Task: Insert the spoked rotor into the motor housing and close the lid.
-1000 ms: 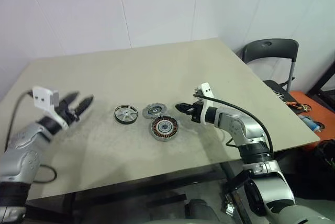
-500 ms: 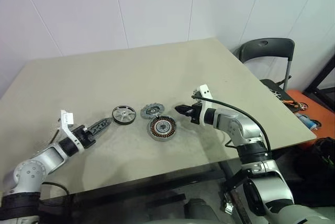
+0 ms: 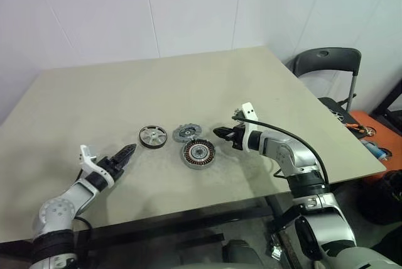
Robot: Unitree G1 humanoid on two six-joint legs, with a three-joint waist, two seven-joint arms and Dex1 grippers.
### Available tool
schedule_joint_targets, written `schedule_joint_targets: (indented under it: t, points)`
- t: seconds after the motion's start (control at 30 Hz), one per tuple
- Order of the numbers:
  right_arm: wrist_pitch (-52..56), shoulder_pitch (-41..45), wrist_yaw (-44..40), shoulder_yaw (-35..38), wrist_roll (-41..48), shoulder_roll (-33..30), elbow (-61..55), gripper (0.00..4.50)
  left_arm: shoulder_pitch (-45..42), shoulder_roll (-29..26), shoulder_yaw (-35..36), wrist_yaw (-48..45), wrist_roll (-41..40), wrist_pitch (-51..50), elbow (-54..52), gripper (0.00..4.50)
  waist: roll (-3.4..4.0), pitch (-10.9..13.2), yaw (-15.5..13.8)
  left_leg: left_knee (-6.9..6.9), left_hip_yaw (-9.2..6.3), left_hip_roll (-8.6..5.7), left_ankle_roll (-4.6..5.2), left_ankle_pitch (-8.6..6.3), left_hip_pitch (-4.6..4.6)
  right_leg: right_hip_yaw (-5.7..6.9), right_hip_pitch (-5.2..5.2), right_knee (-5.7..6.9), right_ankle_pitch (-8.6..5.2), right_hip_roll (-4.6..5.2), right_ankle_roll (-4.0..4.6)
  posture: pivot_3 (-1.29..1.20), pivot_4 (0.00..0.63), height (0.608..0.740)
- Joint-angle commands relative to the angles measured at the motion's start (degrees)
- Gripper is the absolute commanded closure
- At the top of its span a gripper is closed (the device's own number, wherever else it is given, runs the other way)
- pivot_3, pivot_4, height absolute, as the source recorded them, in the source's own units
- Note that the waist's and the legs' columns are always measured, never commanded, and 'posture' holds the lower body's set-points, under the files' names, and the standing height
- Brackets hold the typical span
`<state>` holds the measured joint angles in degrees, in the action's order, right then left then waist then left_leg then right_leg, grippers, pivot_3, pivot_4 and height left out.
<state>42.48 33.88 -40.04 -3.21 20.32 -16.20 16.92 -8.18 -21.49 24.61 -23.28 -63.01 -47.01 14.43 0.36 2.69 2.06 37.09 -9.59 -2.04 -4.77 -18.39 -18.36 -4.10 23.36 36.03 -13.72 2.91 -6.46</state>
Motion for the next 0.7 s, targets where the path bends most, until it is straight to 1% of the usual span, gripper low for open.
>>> schedule_joint_targets:
  t: [0.03, 0.2, 0.37, 0.53, 0.7]
  points:
    - [-0.32, 0.86, -0.61, -0.16, 0.05, -0.4, -2.92, 4.49, -3.15, 1.54, -0.47, -0.64, 0.97, 0.37, -0.71, 1.24, -0.01, -0.01, 0.03, 0.01, 0.0, 0.0, 0.0, 0.0, -0.01, 0.0, 0.0, -0.01, 0.0, 0.0, 0.0, 0.0, 0.0, 0.74]
    - [-0.29, 0.06, -0.54, -0.61, 0.06, -0.59, -3.54, 4.49, -5.23, 1.85, -1.36, -1.86, 4.36, 0.82, 1.45, 1.24, -0.02, -0.01, 0.41, -0.02, 0.01, 0.0, 0.0, 0.0, 0.0, -0.01, 0.02, -0.01, 0.0, -0.01, 0.0, 0.0, 0.0, 0.74]
    - [-0.38, -0.55, -0.34, -1.33, -0.18, -0.3, -4.11, 4.49, -9.82, 2.82, -0.22, -1.54, 7.02, 3.01, 6.04, 1.24, -0.02, -0.01, 0.25, 0.01, 0.0, 0.0, 0.0, 0.0, 0.0, 0.0, 0.0, 0.0, 0.0, -0.01, -0.01, 0.0, 0.0, 0.74]
    - [-0.69, -0.67, -0.26, -1.54, -0.59, -0.13, -4.0, 4.49, -11.6, 3.68, -0.81, -1.41, 10.29, 4.57, 9.04, 1.24, -0.02, -0.01, 0.36, -0.01, 0.01, 0.0, -0.02, 0.01, 0.0, -0.01, 0.0, -0.03, 0.0, -0.01, -0.01, 0.0, 0.0, 0.74]
    - [-0.7, -1.07, -0.3, -1.78, -0.96, 0.08, -4.33, 4.49, -11.27, 5.45, -2.21, -1.72, 10.94, 2.61, 5.56, 1.24, -0.02, -0.01, 0.27, -0.01, 0.0, 0.0, -0.02, 0.01, -0.01, -0.01, 0.0, -0.04, 0.0, 0.0, -0.01, 0.0, 0.0, 0.74]
